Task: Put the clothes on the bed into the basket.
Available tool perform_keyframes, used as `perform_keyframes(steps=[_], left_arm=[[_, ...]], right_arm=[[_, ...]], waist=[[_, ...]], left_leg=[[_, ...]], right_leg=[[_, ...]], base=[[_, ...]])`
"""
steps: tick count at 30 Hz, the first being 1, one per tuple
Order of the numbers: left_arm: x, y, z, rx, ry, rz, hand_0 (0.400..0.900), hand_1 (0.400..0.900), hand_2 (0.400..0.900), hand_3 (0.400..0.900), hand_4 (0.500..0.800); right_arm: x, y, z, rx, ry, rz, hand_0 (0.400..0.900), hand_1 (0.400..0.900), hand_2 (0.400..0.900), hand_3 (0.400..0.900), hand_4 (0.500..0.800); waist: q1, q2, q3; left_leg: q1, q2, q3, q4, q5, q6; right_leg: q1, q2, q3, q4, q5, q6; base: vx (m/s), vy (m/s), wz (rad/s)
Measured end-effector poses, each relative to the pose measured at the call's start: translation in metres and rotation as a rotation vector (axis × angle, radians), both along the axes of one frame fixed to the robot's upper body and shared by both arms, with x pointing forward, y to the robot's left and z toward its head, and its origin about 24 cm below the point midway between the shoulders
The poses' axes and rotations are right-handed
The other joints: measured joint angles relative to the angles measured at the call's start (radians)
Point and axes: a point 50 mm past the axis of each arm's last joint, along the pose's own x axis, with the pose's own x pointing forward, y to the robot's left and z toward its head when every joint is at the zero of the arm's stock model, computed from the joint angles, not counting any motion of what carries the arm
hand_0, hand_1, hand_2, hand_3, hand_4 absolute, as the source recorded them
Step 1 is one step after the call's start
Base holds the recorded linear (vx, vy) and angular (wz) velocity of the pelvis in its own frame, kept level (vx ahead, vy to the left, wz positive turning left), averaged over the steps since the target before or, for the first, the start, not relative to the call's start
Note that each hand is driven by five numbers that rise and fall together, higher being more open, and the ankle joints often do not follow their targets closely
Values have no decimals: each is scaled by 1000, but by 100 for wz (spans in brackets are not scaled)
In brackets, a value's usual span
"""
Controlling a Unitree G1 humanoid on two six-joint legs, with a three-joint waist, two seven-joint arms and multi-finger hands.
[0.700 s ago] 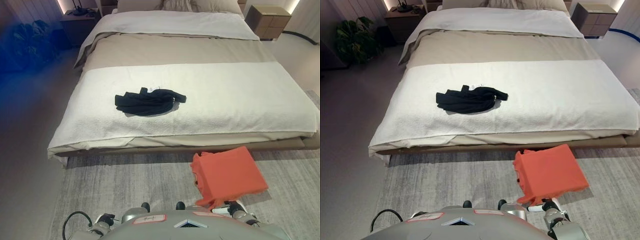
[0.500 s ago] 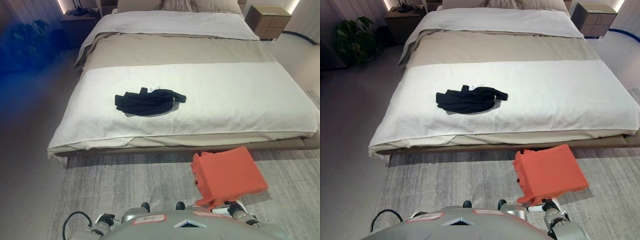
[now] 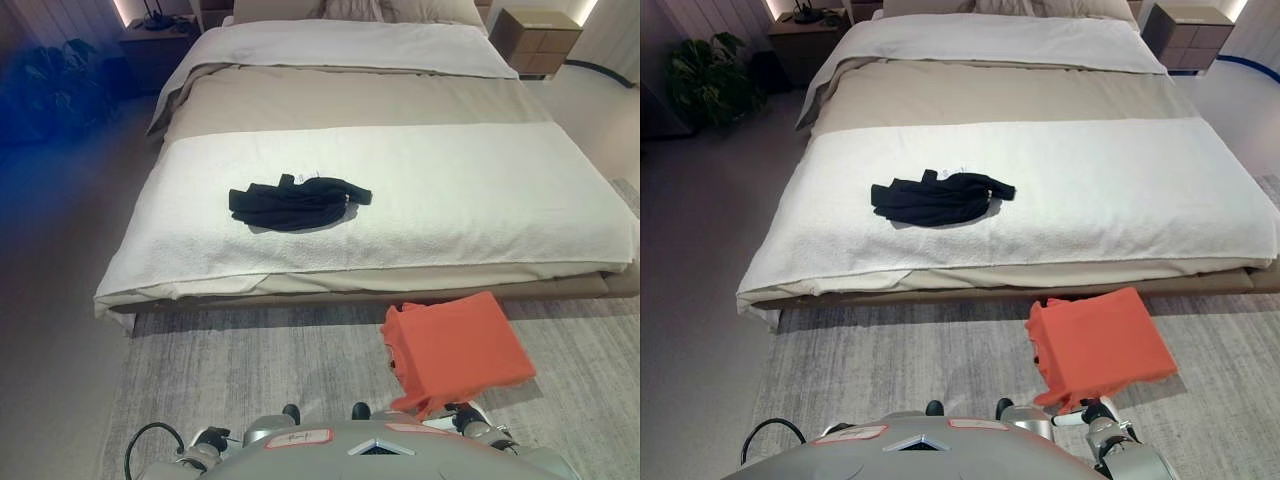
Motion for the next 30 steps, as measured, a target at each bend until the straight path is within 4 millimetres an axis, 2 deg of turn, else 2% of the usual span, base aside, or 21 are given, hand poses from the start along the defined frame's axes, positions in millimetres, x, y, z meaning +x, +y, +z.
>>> perform_keyframes(steps=[12, 20, 21, 23, 24, 25, 27, 28, 29, 30], left_arm=[[3, 0, 0, 0, -8, -2, 900, 900, 900, 900, 800], [30, 3, 3, 8, -76, -15, 900, 900, 900, 900, 800], [34, 6, 4, 16, -83, -16, 900, 900, 900, 900, 800], [44, 14, 7, 49, -127, 37, 900, 900, 900, 900, 800], [49, 20, 10, 66, -152, 77, 900, 900, 900, 900, 800], [56, 21, 11, 74, -176, 120, 900, 900, 900, 900, 800], [64, 17, 12, 61, -201, 167, 900, 900, 900, 900, 800], [71, 13, 12, 45, -223, 191, 900, 900, 900, 900, 800], [70, 9, 11, 34, -220, 201, 900, 900, 900, 900, 800], [73, 2, 10, 17, -227, 215, 900, 900, 900, 900, 800]], right_arm=[[0, 0, 0, 0, -1, 0, 900, 900, 900, 900, 800], [21, 1, 2, 3, -50, 11, 900, 900, 900, 900, 800], [25, 2, 3, 5, -61, 14, 900, 900, 900, 900, 800], [33, 6, 3, 17, -81, 15, 900, 900, 900, 900, 800], [41, 10, 4, 25, -103, 19, 900, 900, 900, 900, 800], [43, 11, 4, 26, -105, 17, 900, 900, 900, 900, 800], [43, 5, 5, 3, -95, 6, 900, 900, 900, 900, 800], [45, 2, 7, -14, -101, 5, 900, 900, 900, 900, 800], [46, -2, 8, -29, -101, 0, 900, 900, 900, 900, 800], [46, -8, 10, -47, -98, -3, 900, 900, 900, 900, 800]], waist=[[-2, 3, 21], [-5, 3, 90], [-4, -5, 102], [0, -24, 130], [3, -51, 152], [9, -66, 174], [34, -82, 194], [39, -75, 203], [49, -83, 207], [59, -72, 218]], left_leg=[[2, 0, 0, 5, 1, 0], [-34, 11, 6, 27, 8, -2], [-55, 14, 8, 55, 2, -10], [-110, 24, 9, 149, -14, -54], [-137, 15, 1, 222, -29, -71], [-190, 7, -14, 336, -14, -92], [-288, -9, -42, 508, -13, -110], [-339, -9, -47, 519, -32, -111], [-356, -16, -40, 454, -28, -108], [-364, -16, -34, 368, -10, -95]], right_leg=[[-4, 0, -1, 5, 2, -4], [-62, 12, 12, 71, -14, -10], [-85, 12, 15, 100, -25, -14], [-122, 30, 8, 168, -62, -41], [-135, 13, 16, 186, -74, -53], [-129, 20, 5, 195, -89, -71], [-127, 6, 14, 208, -106, -84], [-124, 4, 18, 200, -121, -114], [-124, 0, 20, 184, -129, -128], [-110, 1, 22, 149, -128, -136]], base=[[-13, -6, 0], [-30, -107, -6], [26, -250, 6], [11, -221, 6], [15, -154, -1], [73, -109, -1], [244, -48, -7], [355, 4, -24], [385, 23, -40], [407, 44, -52]])
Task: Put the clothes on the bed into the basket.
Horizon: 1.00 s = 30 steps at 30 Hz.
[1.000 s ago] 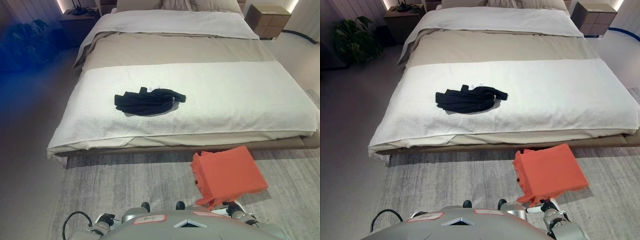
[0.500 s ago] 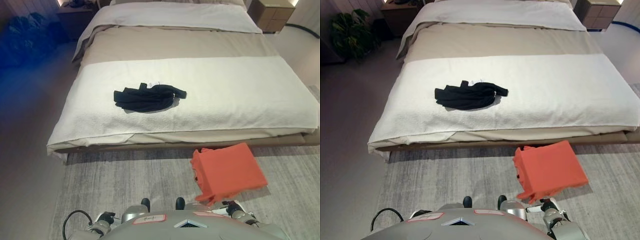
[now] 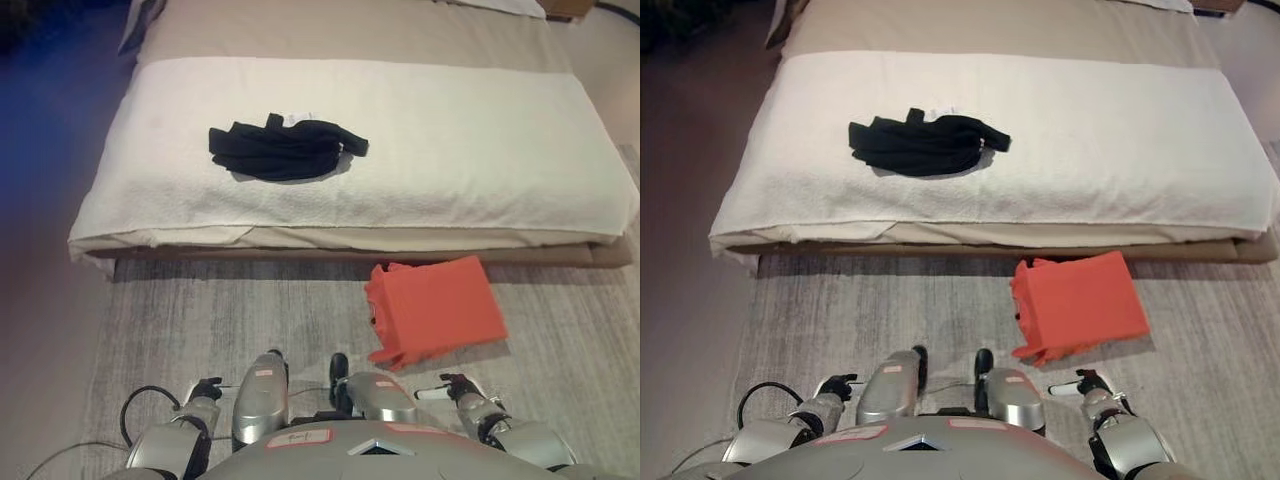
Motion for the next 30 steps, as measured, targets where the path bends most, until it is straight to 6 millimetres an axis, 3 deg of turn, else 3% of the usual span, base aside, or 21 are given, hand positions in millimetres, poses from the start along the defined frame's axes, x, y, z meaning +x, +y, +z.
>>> perform_keyframes(steps=[2, 4, 5, 7, 8, 9, 10, 12, 13, 14, 15, 16, 17, 18, 19, 20, 21, 23, 25, 27, 30], left_arm=[[-5, -12, -4, -32, 16, 17, 900, 900, 900, 900, 800], [-15, -24, -7, -56, 53, 51, 900, 900, 900, 900, 800], [-18, -29, -9, -70, 61, 67, 900, 900, 900, 900, 800], [-30, -34, -11, -84, 94, 99, 900, 900, 900, 900, 800], [-33, -38, -12, -97, 101, 122, 900, 900, 900, 900, 800], [-44, -48, -14, -119, 120, 152, 900, 900, 900, 900, 800], [-56, -55, -16, -134, 139, 180, 900, 900, 900, 900, 800], [-53, -37, -14, -86, 115, 191, 900, 900, 900, 900, 800], [-47, -25, -12, -60, 76, 194, 900, 900, 900, 900, 800], [-48, -25, -12, -62, 85, 193, 900, 900, 900, 900, 800], [-47, -24, -12, -56, 84, 198, 900, 900, 900, 900, 800], [-44, -15, -10, -35, 62, 198, 900, 900, 900, 900, 800], [-40, -6, -8, -17, 46, 189, 900, 900, 900, 900, 800], [-39, 3, -6, 2, 42, 185, 900, 900, 900, 900, 800], [-32, 12, -2, 22, 26, 158, 900, 900, 900, 900, 800], [-20, 15, 0, 27, -4, 141, 900, 900, 900, 900, 800], [-12, 16, 2, 28, -28, 133, 900, 900, 900, 900, 800], [-6, 19, 4, 34, -41, 120, 900, 900, 900, 900, 800], [-1, 17, 4, 29, -54, 100, 900, 900, 900, 900, 800], [1, 18, 5, 24, -57, 89, 900, 900, 900, 900, 800], [-8, 15, 2, 17, -24, 67, 900, 900, 900, 900, 800]], right_arm=[[4, -9, 4, -29, -7, -1, 900, 900, 900, 900, 800], [10, -12, 6, -47, -13, -4, 900, 900, 900, 900, 800], [19, -12, 9, -49, -40, 5, 900, 900, 900, 900, 800], [19, -5, 7, -35, -36, 8, 900, 900, 900, 900, 800], [23, -2, 7, -28, -50, 36, 900, 900, 900, 900, 800], [25, -6, 9, -40, -58, 57, 900, 900, 900, 900, 800], [30, -8, 11, -47, -73, 55, 900, 900, 900, 900, 800], [20, 8, 3, 0, -49, 49, 900, 900, 900, 900, 800], [8, 21, -4, 38, -18, 44, 900, 900, 900, 900, 800], [-5, 22, -7, 45, 12, 32, 900, 900, 900, 900, 800], [-8, 24, -8, 47, 24, 32, 900, 900, 900, 900, 800], [-19, 29, -11, 67, 54, 17, 900, 900, 900, 900, 800], [-25, 35, -14, 94, 69, -5, 900, 900, 900, 900, 800], [-24, 38, -14, 103, 65, -4, 900, 900, 900, 900, 800], [-20, 41, -14, 111, 52, -4, 900, 900, 900, 900, 800], [-6, 39, -11, 111, 4, -2, 900, 900, 900, 900, 800], [3, 37, -9, 108, -32, 3, 900, 900, 900, 900, 800], [19, 37, -5, 107, -78, 32, 900, 900, 900, 900, 800], [22, 37, -4, 108, -90, 41, 900, 900, 900, 900, 800], [23, 35, -3, 103, -91, 40, 900, 900, 900, 900, 800], [16, 34, -5, 116, -89, -1, 900, 900, 900, 900, 800]], waist=[[16, 32, 8], [48, 56, 16], [50, 72, 30], [66, 90, 20], [83, 84, 15], [104, 115, -2], [118, 163, -29], [112, 106, -20], [117, 49, -48], [147, 43, -73], [168, 34, -83], [163, 5, -109], [162, -21, -131], [171, -34, -149], [154, -58, -161], [126, -38, -153], [117, -15, -139], [87, 40, -111], [61, 68, -102], [27, 79, -89], [6, 54, -86]], left_leg=[[-9, 19, 12, -203, 43, -18], [-11, 54, 9, -372, 90, -32], [-39, 81, 5, -362, 94, -42], [-47, 129, 28, -358, 110, -84], [-47, 132, 54, -290, 84, -78], [-56, 164, 72, -235, 28, -53], [-15, 229, 67, -253, -34, -104], [8, 198, 117, -200, 86, -40], [-20, 163, 148, -131, 74, -15], [-23, 147, 161, -103, 57, 12], [-15, 129, 189, -90, 22, 40], [-2, 88, 197, -105, 0, 45], [23, 47, 199, -118, 1, 95], [19, 17, 205, -114, 15, 160], [17, -10, 197, -130, 30, 186], [44, -22, 163, -170, 46, 212], [88, -19, 151, -228, 62, 230], [157, -3, 107, -290, 83, 246], [204, 1, 80, -340, 77, 242], [212, -2, 58, -355, 102, 240], [240, -11, 2, -356, 82, 226]], right_leg=[[24, 10, 23, -77, -1, -28], [50, 30, 104, -144, -10, -37], [57, 38, 124, -143, 2, -55], [56, 44, 181, -152, -19, -51], [52, 28, 233, -152, -36, -36], [39, 59, 248, -92, -57, -17], [-36, 92, 193, 136, -93, 31], [-39, 19, 196, 244, -176, 109], [-38, -30, 209, 219, -190, 106], [15, -60, 208, 175, -191, 117], [-17, -80, 205, 362, -221, 170], [-22, -125, 201, 531, -240, 203], [3, -160, 208, 592, -195, 201], [26, -175, 214, 600, -56, 182], [36, -176, 224, 592, 121, 171], [32, -170, 208, 607, 180, 208], [10, -163, 181, 635, 140, 227], [-17, -131, 95, 608, 18, 241], [-78, -120, -29, 470, -50, 214], [-94, -108, -90, 276, -35, 210], [-114, -109, -83, 30, 42, 226]], base=[[440, 49, -58], [487, 95, -68], [522, 149, -76], [579, 229, -87], [643, 314, -93], [680, 362, -80], [761, 422, -61], [823, 503, -49], [762, 467, -10], [680, 405, 15], [613, 400, 22], [511, 403, 27], [450, 408, 46], [475, 431, 43], [543, 429, 46], [506, 355, 47], [473, 298, 55], [477, 205, 58], [428, 67, 62], [373, -11, 69], [502, -63, 91]])
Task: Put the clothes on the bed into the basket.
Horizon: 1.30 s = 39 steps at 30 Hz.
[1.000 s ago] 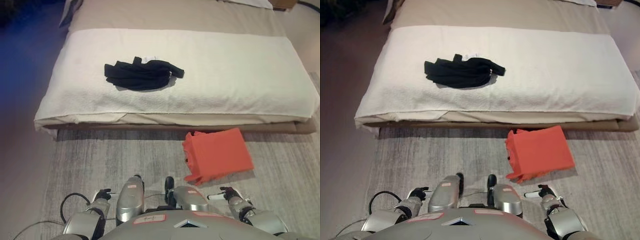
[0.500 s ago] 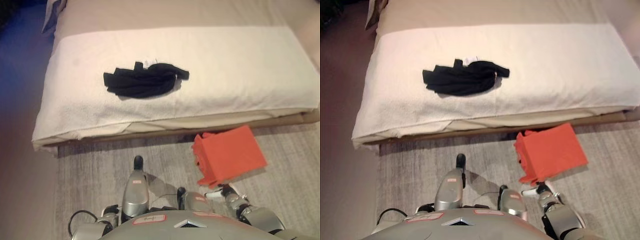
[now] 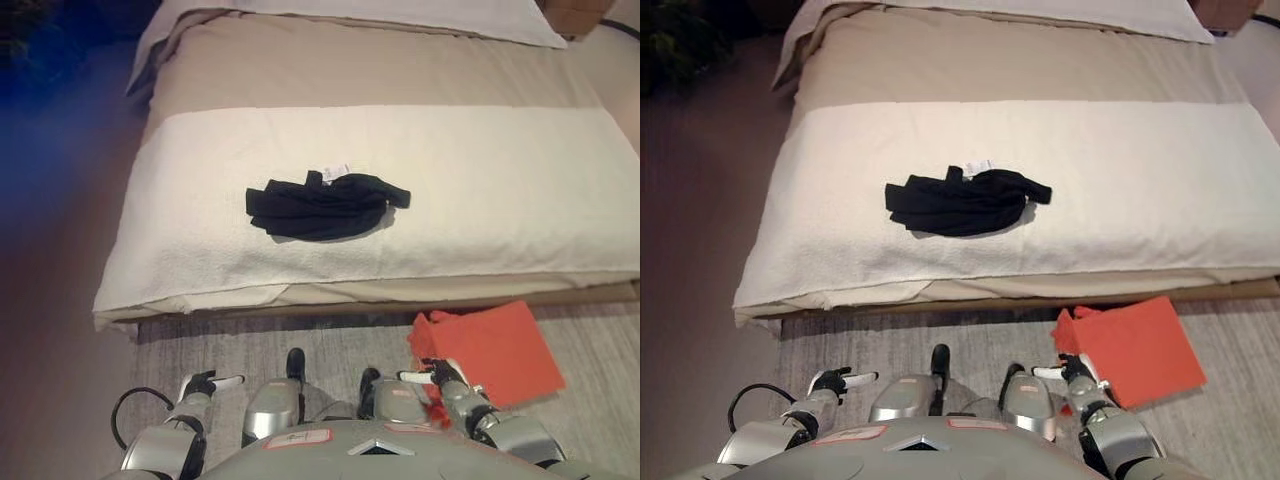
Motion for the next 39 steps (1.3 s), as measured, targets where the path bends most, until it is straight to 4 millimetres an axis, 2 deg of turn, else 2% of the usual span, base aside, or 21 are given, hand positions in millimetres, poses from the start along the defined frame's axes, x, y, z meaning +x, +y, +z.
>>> perform_keyframes(steps=[2, 3, 5, 6, 7, 8, 9, 11, 12, 13, 14, 15, 17, 19, 20, 23, 26, 30, 32, 39], left_arm=[[-5, -1, -1, -12, 19, -13, 900, 900, 900, 900, 800], [-6, -2, -2, -16, 24, -22, 900, 900, 900, 900, 800], [-9, -9, -4, -42, 33, -35, 900, 900, 900, 900, 800], [-19, -15, -7, -59, 60, -29, 900, 900, 900, 900, 800], [-27, -20, -9, -71, 80, -24, 900, 900, 900, 900, 800], [-37, -20, -10, -69, 107, -16, 900, 900, 900, 900, 800], [-38, -19, -10, -63, 109, -14, 900, 900, 900, 900, 800], [-33, -15, -9, -41, 78, -18, 900, 900, 900, 900, 800], [-25, -15, -8, -40, 54, -24, 900, 900, 900, 900, 800], [-25, -21, -9, -54, 54, -25, 900, 900, 900, 900, 800], [-30, -27, -11, -71, 62, -24, 900, 900, 900, 900, 800], [-31, -29, -11, -72, 64, -25, 900, 900, 900, 900, 800], [-24, -29, -10, -55, 24, -50, 900, 900, 900, 900, 800], [-15, -31, -9, -55, -15, -47, 900, 900, 900, 900, 800], [-10, -32, -8, -58, -30, -43, 900, 900, 900, 900, 800], [-5, -37, -8, -73, -51, -22, 900, 900, 900, 900, 800], [-3, -42, -9, -85, -53, -28, 900, 900, 900, 900, 800], [1, -43, -8, -91, -65, -24, 900, 900, 900, 900, 800], [11, -47, -7, -96, -86, -46, 900, 900, 900, 900, 800], [39, -51, 0, -103, -171, -60, 900, 900, 900, 900, 800]], right_arm=[[3, 2, 0, -1, -2, 20, 900, 900, 900, 900, 800], [0, 3, -1, -3, 11, 24, 900, 900, 900, 900, 800], [-5, -1, -1, -36, 46, 76, 900, 900, 900, 900, 800], [-7, -7, 0, -66, 63, 116, 900, 900, 900, 900, 800], [-8, -14, 1, -95, 68, 147, 900, 900, 900, 900, 800], [-4, -18, 3, -114, 63, 177, 900, 900, 900, 900, 800], [2, -24, 7, -152, 69, 225, 900, 900, 900, 900, 800], [31, -33, 19, -224, 0, 308, 900, 900, 900, 900, 800], [48, -38, 27, -266, -49, 341, 900, 900, 900, 900, 800], [72, -46, 41, -326, -119, 389, 900, 900, 900, 900, 800], [100, -52, 59, -378, -181, 425, 900, 900, 900, 900, 800], [124, -52, 74, -416, -243, 472, 900, 900, 900, 900, 800], [176, -43, 115, -521, -374, 620, 900, 900, 900, 900, 800], [219, -32, 157, -598, -505, 666, 900, 900, 900, 900, 800], [231, -30, 172, -624, -553, 670, 900, 900, 900, 900, 800], [259, -22, 213, -677, -662, 676, 900, 900, 900, 900, 800], [277, -20, 247, -725, -716, 648, 900, 900, 900, 900, 800], [283, -25, 263, -754, -724, 601, 900, 900, 900, 900, 800], [285, -34, 275, -784, -724, 555, 900, 900, 900, 900, 800], [292, -51, 322, -874, -786, 485, 900, 900, 900, 900, 800]], waist=[[-17, -27, 8], [-18, -42, 14], [-14, -54, 26], [-14, -48, 28], [-12, -38, 25], [-2, -27, 25], [-7, -13, 25], [-8, -23, 18], [-16, -44, 28], [-10, -23, 40], [-14, 10, 49], [-10, 21, 56], [-4, 37, 60], [1, 49, 72], [2, 52, 80], [56, 67, 110], [80, 81, 154], [110, 84, 184], [120, 95, 198], [153, 134, 223]], left_leg=[[-4, -8, -65, -9, -4, -15], [0, -10, -91, -16, -17, -52], [-5, -7, -107, 47, -39, -98], [-11, -10, -106, 99, -58, -122], [-16, -5, -121, 116, -68, -130], [-20, 6, -130, 119, -88, -123], [-42, 15, -140, 118, -103, -117], [-91, 14, -151, 63, -121, -142], [-99, -14, -144, 76, -111, -149], [-101, -24, -138, 108, -114, -144], [-103, -13, -145, 102, -105, -138], [-114, -12, -138, 100, -93, -142], [-161, -9, -142, 81, -93, -141], [-203, -9, -165, 60, -73, -141], [-209, -8, -173, 61, -63, -152], [-235, -1, -199, 60, -46, -163], [-251, 3, -229, 62, -23, -177], [-264, -2, -260, 61, 1, -193], [-270, -8, -273, 61, 10, -198], [-279, -22, -311, 64, 15, -204]], right_leg=[[15, -6, -2, -111, 45, 15], [34, -3, -4, -121, 50, 22], [66, 9, -14, -133, 50, 22], [83, 13, -36, -129, 51, 22], [90, 22, -56, -121, 52, 21], [89, 28, -56, -105, 53, 22], [62, 42, -47, -86, 54, 20], [-15, 33, -57, -78, 52, 12], [-38, 9, -62, -86, 68, -9], [-43, 9, -56, -98, 74, -16], [-50, 20, -58, -97, 87, -12], [-62, 21, -52, -100, 97, -9], [-106, 24, -58, -124, 98, -8], [-148, 24, -70, -129, 126, -13], [-160, 25, -81, -129, 131, -16], [-181, 31, -115, -115, 145, -26], [-187, 31, -143, -101, 151, -32], [-196, 22, -159, -74, 178, -60], [-196, 20, -170, -74, 191, -77], [-183, 3, -209, -65, 191, -77]], base=[[439, -110, 92], [290, -106, 82], [197, -132, 54], [185, -211, 48], [138, -194, 46], [144, -202, 39], [97, -130, 22], [27, -60, 2], [-59, -36, 2], [-107, -41, 3], [-112, -43, 6], [-88, -34, 9], [-69, -29, 12], [-96, -30, 16], [-58, -22, 16], [-66, -34, 27], [-25, -26, 24], [-19, -37, 35], [-14, -32, 30], [-23, -34, 32]])
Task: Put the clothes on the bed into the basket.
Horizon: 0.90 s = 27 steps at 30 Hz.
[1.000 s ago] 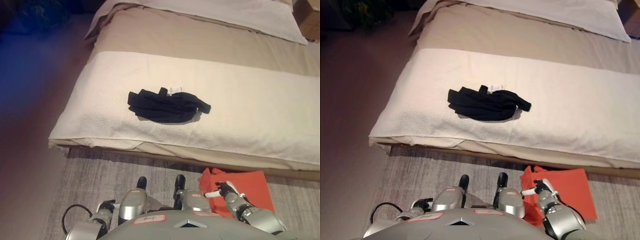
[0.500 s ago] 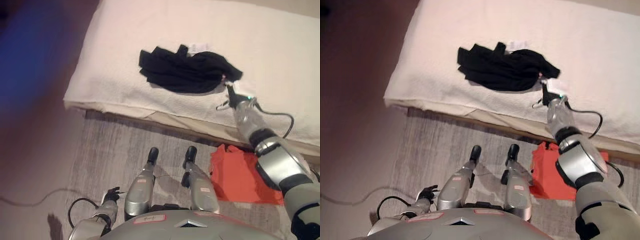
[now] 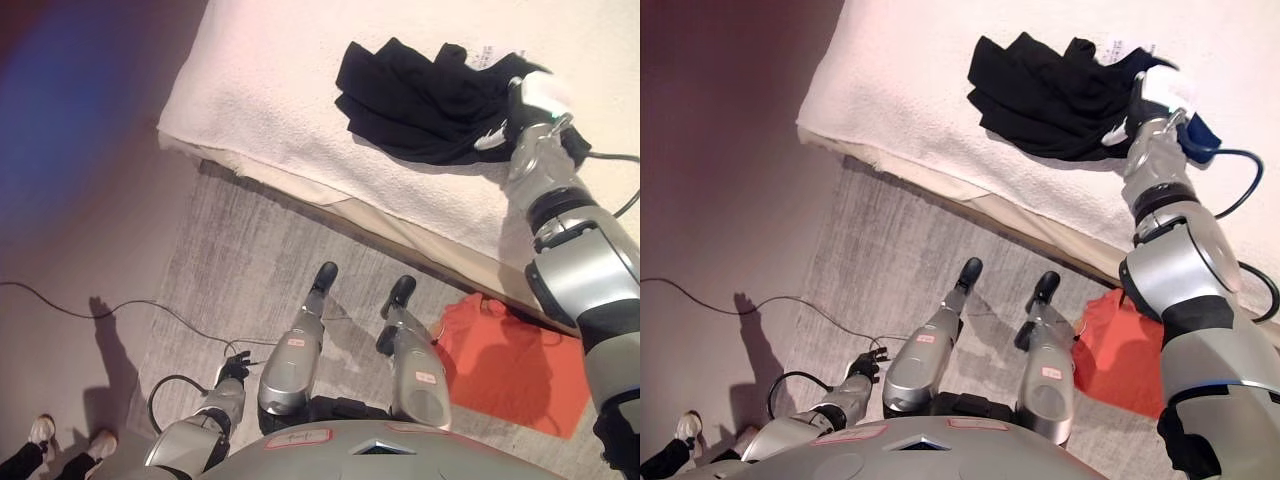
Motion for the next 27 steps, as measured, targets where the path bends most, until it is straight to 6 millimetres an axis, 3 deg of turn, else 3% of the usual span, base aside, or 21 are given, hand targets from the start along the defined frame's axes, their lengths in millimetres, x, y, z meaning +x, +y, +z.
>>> perform_keyframes(steps=[3, 5, 13, 18, 19, 20, 22, 23, 27], left_arm=[[10, -2, 3, -13, -42, 11, 900, 900, 900, 900, 800], [11, -2, 3, -15, -48, 14, 900, 900, 900, 900, 800], [16, -5, 5, -33, -68, 25, 900, 900, 900, 900, 800], [19, -6, 6, -46, -83, 35, 900, 900, 900, 900, 800], [19, -6, 6, -46, -85, 35, 900, 900, 900, 900, 800], [20, -6, 6, -47, -87, 34, 900, 900, 900, 900, 800], [21, -7, 7, -50, -91, 33, 900, 900, 900, 900, 800], [21, -7, 7, -49, -91, 33, 900, 900, 900, 900, 800], [21, -6, 7, -50, -94, 34, 900, 900, 900, 900, 800]], right_arm=[[1, -7, 21, -24, -43, -16, 900, 900, 900, 900, 800], [2, -7, 25, -19, -55, -17, 900, 900, 900, 900, 800], [-1, -21, 48, 17, -119, -60, 900, 900, 900, 900, 800], [0, -23, 69, 56, -188, -61, 900, 900, 900, 900, 800], [0, -23, 70, 73, -197, -61, 835, 835, 835, 835, 761], [1, -22, 72, 87, -204, -59, 645, 645, 645, 645, 647], [1, -20, 74, 106, -218, -52, 598, 598, 598, 598, 619], [2, -20, 75, 115, -224, -49, 400, 400, 400, 400, 500], [2, -20, 81, 140, -242, -45, 400, 400, 400, 400, 500]], waist=[[2, 15, 10], [10, 17, 13], [52, 43, 44], [52, 56, 73], [52, 56, 75], [52, 56, 75], [52, 56, 76], [51, 56, 76], [49, 56, 76]], left_leg=[[-14, -8, -24, 1, 6, -9], [-18, -11, -29, 0, 7, -10], [-104, -16, -56, 1, 36, -23], [-130, -19, -57, -4, 53, -24], [-131, -19, -56, -5, 53, -24], [-133, -19, -55, -7, 54, -24], [-139, -18, -51, -7, 56, -22], [-140, -18, -50, -7, 57, -22], [-140, -17, -49, -6, 59, -21]], right_leg=[[-1, -7, -19, 0, -1, 1], [-2, -11, -17, 3, -18, 15], [-97, -22, -34, 46, -23, 18], [-146, -35, -29, 93, -30, 13], [-149, -35, -27, 96, -31, 14], [-155, -35, -24, 102, -31, 14], [-166, -36, -19, 109, -31, 14], [-169, -36, -16, 111, -31, 14], [-170, -36, -14, 114, -31, 13]], base=[[45, -81, 22], [34, -61, 15], [-20, -6, 6], [-25, 5, -3], [0, 0, 0], [0, 0, 0], [0, 0, 0], [0, 0, 0], [0, 0, 0]])
